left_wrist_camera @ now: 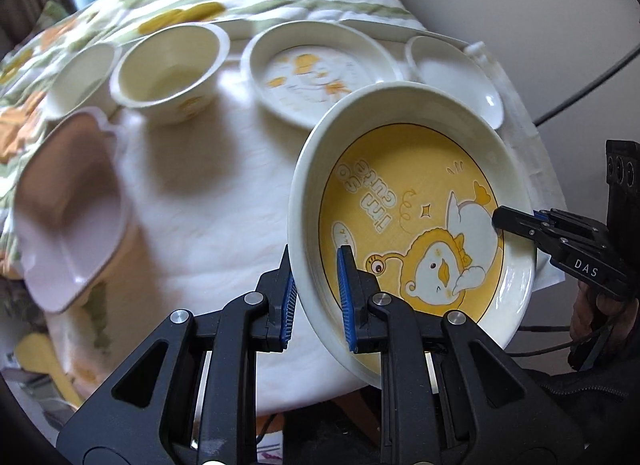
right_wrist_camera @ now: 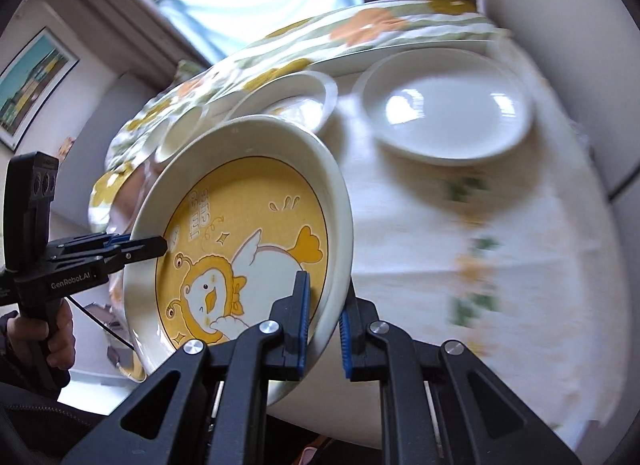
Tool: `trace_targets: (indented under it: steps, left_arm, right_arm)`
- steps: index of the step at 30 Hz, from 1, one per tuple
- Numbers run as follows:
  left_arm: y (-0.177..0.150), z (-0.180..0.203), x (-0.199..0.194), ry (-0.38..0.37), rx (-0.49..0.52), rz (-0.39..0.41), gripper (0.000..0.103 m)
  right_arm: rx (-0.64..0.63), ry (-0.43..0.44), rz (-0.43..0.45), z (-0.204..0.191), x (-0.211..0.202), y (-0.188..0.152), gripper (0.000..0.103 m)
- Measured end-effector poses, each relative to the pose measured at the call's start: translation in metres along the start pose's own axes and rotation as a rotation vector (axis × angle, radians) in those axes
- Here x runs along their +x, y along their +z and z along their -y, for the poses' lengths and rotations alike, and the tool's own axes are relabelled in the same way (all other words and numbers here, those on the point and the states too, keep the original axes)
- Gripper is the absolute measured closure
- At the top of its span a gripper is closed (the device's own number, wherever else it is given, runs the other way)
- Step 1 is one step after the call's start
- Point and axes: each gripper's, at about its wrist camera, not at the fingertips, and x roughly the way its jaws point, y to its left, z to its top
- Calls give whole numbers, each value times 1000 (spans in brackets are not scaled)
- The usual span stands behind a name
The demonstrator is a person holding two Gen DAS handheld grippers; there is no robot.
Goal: Organize plates and bowls
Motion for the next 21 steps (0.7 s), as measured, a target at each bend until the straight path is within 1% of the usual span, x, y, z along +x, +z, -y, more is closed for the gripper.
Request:
trace_targets:
  steps: [5, 9, 12, 14, 18, 21]
  left_arm:
    - [-20, -60, -1, -3, -72, -33, 88]
    - [-37, -91, 7, 3, -97, -64, 88]
    - [-45, -104, 15, -7, -103, -82, 88]
    - [-50, -111, 20, -14, -102, -85, 88]
    - [-54, -122, 23, -22, -101, -72, 88]
    - [-55, -126, 25, -10, -93, -59, 88]
  right_arm:
    - [-23, 39, -61, -38, 37, -3, 91]
    - [-38, 36, -103, -66, 65, -12, 91]
    - [-39, 25, -117, -74, 79, -14, 91]
    - [-40, 17, -115, -78, 87, -10, 91]
    - [-42, 12, -96, -79, 91, -12, 91]
    - [-41, 12, -83, -80, 94, -10, 91]
